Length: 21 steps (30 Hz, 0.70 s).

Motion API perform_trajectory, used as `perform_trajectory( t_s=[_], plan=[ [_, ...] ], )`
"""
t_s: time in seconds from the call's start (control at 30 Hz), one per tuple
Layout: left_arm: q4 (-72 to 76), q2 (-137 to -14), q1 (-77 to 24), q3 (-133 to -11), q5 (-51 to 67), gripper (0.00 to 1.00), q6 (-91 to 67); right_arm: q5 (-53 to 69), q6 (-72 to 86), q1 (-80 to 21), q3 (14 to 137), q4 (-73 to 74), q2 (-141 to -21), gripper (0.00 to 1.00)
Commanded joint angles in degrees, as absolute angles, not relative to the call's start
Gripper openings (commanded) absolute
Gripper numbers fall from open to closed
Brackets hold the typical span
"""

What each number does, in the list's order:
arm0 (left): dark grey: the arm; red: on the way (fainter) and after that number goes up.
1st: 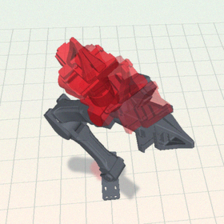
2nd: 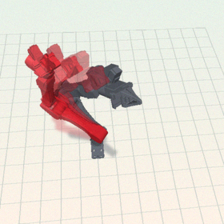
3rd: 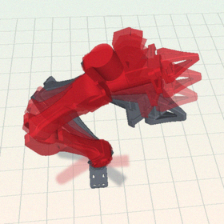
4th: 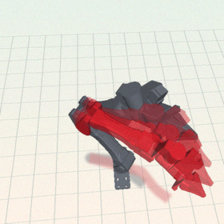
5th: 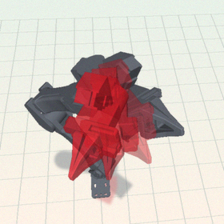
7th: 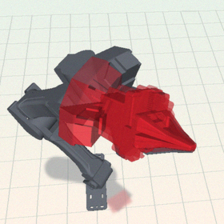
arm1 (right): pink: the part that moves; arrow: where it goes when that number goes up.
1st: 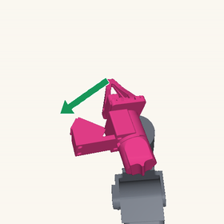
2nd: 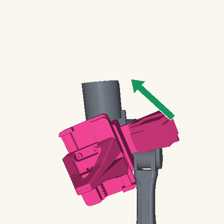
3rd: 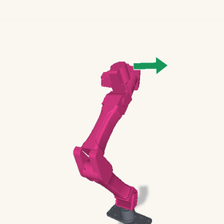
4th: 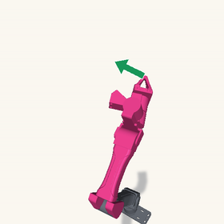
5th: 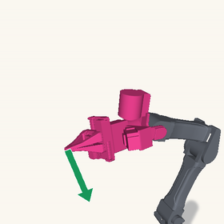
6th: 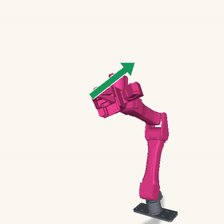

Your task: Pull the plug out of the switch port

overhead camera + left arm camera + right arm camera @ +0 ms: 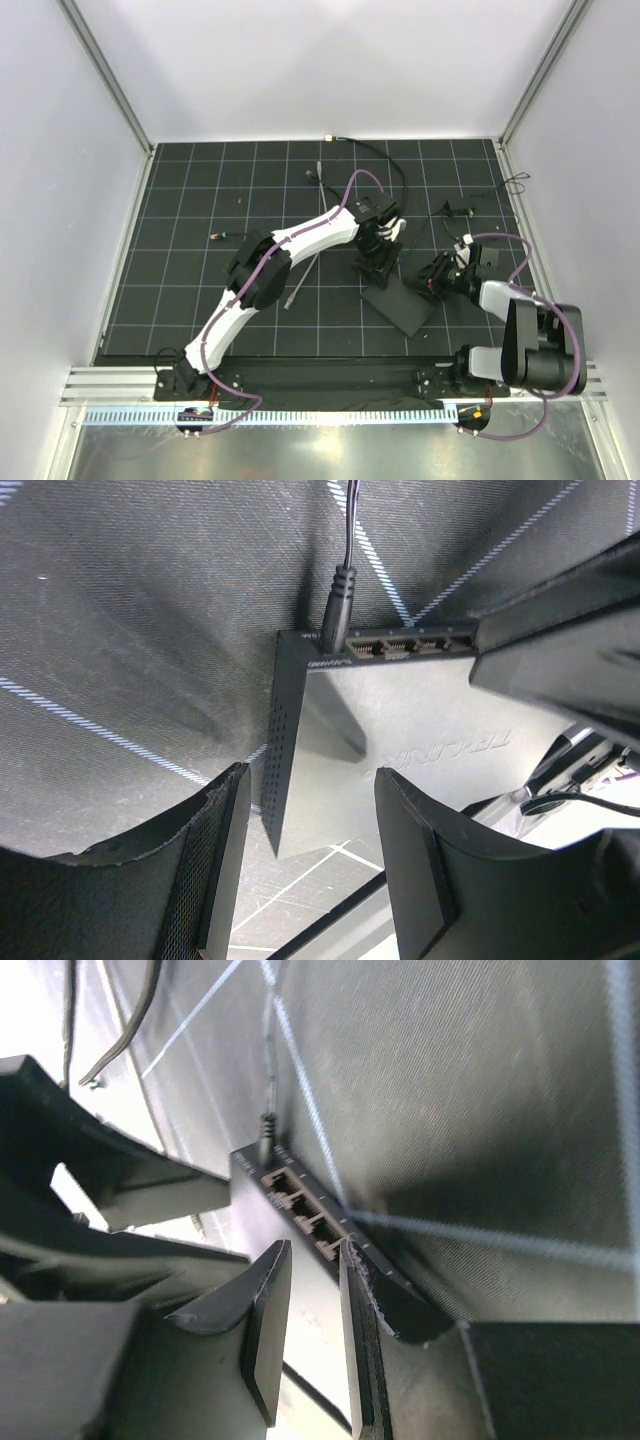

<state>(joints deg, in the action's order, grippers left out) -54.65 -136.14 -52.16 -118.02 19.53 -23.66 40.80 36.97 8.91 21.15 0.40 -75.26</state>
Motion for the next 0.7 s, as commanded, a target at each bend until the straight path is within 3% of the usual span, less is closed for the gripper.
perform_trajectory(
  t_s=[0.0,0.67],
  plan=[
    [-54.32,-135.35,-52.47,-118.92,22.06,0.56,-23.38,43.33,41.91,9.05,18.73,-2.98,-71.37,0.33],
    [-60.11,-138.86,-52.38,-120.67,18.11,0.54,-23.38,42.98,46.23,5.1,24.87,-20.56,-89.11,0.38]
  ],
)
